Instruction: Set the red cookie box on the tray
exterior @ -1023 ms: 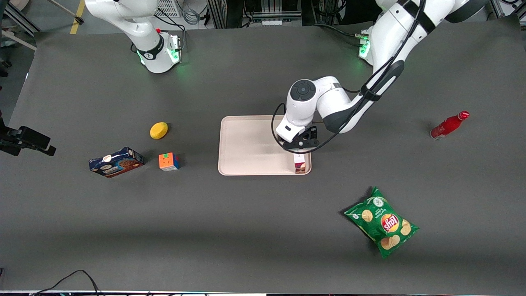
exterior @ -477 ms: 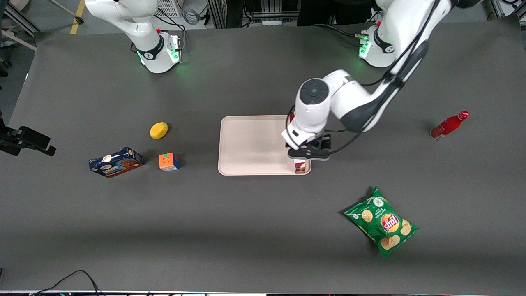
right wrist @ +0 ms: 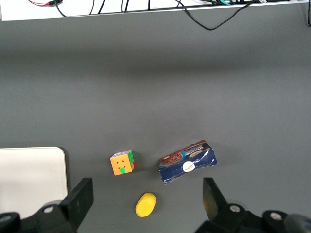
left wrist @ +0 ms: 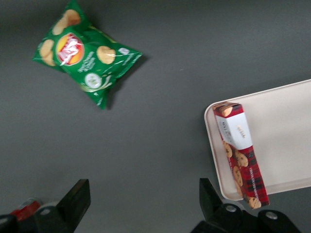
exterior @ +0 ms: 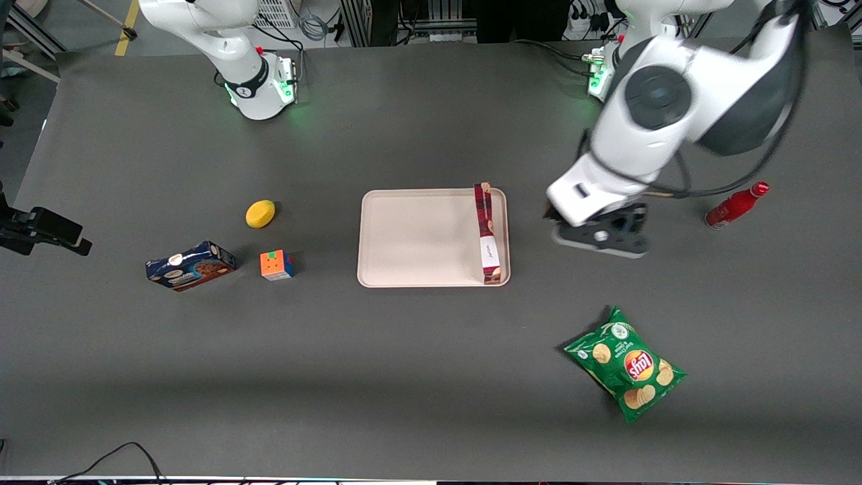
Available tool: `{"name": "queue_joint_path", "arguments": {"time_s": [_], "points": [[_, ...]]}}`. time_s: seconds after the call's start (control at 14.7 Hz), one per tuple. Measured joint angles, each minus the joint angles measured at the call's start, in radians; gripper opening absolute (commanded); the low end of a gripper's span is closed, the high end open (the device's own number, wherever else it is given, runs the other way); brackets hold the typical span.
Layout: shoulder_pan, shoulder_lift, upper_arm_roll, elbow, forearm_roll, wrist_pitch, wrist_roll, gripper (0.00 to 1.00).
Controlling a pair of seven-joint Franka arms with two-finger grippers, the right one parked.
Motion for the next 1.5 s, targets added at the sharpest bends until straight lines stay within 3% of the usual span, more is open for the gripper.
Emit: {"name": "queue_joint_path", "arguments": {"time_s": [0.2,0.48,0.75,1.16,1.5], "points": [[-0.043,-0.101,0.172,-0.044,-0.081,-0.018,0.093,1.0],[-0.074,-0.254,0.367,-0.18,-0.114,-0.006,0.194,1.0],[-0.076,-0.31,0.376,-0.234,-0.111,0.022,0.201,1.0],[0.06,-0.247,0.33,-0.169,-0.094,0.003,0.33,1.0],[0.066,-0.197,0.299,-0.136,-0.095,0.003,0.329,1.0]]}}
